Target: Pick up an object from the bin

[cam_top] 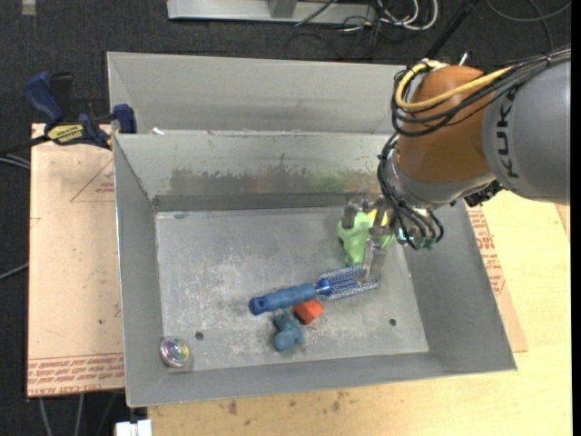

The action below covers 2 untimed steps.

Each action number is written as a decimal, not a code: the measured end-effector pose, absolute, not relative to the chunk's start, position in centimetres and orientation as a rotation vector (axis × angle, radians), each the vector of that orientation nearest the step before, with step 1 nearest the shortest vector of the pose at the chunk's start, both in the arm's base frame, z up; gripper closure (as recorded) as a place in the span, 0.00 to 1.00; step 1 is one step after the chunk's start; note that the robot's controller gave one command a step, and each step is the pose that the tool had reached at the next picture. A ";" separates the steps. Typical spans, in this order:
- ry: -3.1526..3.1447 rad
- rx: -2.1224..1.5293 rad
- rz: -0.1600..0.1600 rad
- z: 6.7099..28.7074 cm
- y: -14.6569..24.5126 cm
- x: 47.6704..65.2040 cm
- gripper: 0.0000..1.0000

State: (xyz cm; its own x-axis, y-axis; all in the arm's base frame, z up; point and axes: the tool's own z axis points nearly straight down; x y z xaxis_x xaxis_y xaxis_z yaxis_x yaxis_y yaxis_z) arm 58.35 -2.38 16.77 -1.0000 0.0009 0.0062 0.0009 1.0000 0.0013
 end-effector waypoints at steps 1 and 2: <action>-3.131 0.140 -0.004 6.5 -0.9 54.8 0.00; -3.133 0.139 -0.005 6.6 -0.8 54.9 0.00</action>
Offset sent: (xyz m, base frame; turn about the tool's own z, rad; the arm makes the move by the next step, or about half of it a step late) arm -0.0329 0.0140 -0.0977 -0.0915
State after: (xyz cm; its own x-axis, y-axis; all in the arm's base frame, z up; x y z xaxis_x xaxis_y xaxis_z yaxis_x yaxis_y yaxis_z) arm 54.90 -0.82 6.56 -0.9961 -0.0885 0.0049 -0.0885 0.9961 0.0033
